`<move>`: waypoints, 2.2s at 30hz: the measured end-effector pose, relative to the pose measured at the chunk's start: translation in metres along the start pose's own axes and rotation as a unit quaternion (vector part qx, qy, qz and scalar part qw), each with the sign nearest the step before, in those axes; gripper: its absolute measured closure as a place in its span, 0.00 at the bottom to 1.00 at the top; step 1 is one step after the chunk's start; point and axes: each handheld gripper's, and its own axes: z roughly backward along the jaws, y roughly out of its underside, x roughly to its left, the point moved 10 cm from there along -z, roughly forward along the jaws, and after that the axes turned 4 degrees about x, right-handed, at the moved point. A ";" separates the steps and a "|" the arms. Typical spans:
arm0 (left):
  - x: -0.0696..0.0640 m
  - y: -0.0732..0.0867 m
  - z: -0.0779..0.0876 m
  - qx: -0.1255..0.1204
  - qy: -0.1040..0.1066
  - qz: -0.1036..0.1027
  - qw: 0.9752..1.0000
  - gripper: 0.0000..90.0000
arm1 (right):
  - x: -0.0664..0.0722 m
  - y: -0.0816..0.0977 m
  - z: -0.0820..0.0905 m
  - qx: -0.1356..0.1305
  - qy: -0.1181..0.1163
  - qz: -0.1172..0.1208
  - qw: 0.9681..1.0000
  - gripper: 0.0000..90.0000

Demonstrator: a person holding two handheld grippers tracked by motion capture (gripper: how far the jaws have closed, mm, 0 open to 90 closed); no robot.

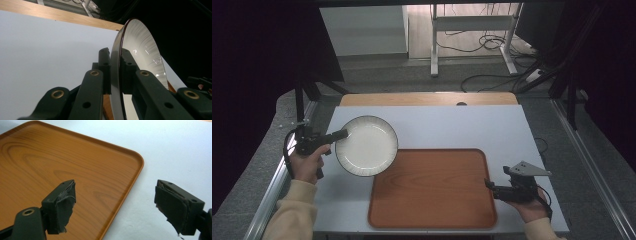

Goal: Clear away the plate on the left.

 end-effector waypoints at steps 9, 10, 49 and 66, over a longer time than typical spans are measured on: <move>-0.011 0.000 -0.005 0.000 0.021 0.001 1.000 0.92 | -0.001 0.001 -0.001 0.003 0.002 0.000 1.000 0.20; -0.012 0.000 -0.006 0.000 0.023 0.002 1.000 0.92 | -0.001 0.001 -0.001 0.003 0.002 0.001 1.000 0.20; -0.066 0.019 -0.048 0.052 0.068 -0.034 0.996 0.91 | -0.003 0.002 -0.001 0.003 0.007 -0.001 1.000 0.20; -0.092 0.032 -0.067 0.072 0.094 -0.047 0.992 0.91 | -0.003 0.002 -0.001 0.003 0.008 -0.001 1.000 0.20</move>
